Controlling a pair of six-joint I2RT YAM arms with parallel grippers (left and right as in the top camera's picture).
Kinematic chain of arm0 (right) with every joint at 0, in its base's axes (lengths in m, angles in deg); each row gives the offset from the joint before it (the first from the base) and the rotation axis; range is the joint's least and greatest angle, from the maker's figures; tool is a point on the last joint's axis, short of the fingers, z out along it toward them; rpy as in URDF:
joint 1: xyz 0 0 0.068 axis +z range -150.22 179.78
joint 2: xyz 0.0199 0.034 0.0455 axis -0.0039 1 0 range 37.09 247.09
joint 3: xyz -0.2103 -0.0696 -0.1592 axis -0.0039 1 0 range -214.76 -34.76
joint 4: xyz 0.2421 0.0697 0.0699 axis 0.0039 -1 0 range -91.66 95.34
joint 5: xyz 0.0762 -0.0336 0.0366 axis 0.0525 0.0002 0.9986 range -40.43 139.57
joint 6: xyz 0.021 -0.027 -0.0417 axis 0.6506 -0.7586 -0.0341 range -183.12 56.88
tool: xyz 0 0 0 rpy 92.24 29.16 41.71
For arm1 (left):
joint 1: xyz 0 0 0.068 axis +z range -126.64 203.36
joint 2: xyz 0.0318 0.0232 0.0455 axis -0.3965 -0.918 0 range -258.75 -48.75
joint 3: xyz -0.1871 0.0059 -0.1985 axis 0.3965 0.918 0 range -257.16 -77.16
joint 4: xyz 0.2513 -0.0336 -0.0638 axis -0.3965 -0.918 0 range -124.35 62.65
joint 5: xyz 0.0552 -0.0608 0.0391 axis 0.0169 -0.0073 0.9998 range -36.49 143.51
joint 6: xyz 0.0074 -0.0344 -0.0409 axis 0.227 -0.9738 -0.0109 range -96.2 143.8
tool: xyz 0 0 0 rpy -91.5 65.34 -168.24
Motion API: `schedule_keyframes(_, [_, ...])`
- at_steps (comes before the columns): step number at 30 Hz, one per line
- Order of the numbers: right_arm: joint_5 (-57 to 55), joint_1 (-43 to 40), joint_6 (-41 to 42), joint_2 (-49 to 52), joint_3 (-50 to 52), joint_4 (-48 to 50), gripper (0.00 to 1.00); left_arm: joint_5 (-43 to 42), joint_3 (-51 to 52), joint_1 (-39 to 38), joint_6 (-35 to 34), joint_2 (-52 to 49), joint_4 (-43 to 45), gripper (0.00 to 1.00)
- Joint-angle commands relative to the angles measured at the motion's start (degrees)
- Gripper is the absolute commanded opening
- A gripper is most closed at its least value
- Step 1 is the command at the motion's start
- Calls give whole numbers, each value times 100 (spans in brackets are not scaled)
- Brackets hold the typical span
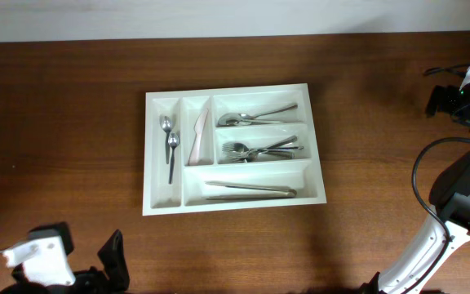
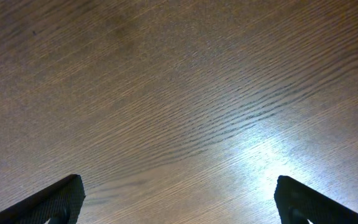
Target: Pack container
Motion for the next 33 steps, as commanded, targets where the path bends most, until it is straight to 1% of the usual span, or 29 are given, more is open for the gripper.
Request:
schedule_keyframes(1, [11,22,55,-68,20,13,99,321,400,9,590,0,186,99])
schedule_keyframes(3, [11,22,55,-68,20,15,99,422,710,11,603,2,520,99])
schedule_keyframes(6, [11,22,55,-68,20,13,99,330,1320,15,922,39,1462,99])
schedule_keyframes(10, [11,22,55,-68,20,15,99,-219,2350,20,1552,332,2863,99])
schedule_keyframes(16, [11,22,55,-68,20,15,99,-887,4041,391,1611,1198,4481,99])
schedule_keyframes(22, [11,22,55,-68,20,15,99,-1172,5045,859,1609,1904,5403,99])
schedule_keyframes(28, [11,22,55,-68,20,15,99,-1172,5681,1132,1606,2481,6116,99])
schedule_keyframes(30, [11,22,55,-68,20,15,99,-1172,5936,1220,1606,2702,6487,99])
schedule_keyframes(33, [11,22,55,-68,20,13,99,-1174,6188,1300,1609,2769,6931,99])
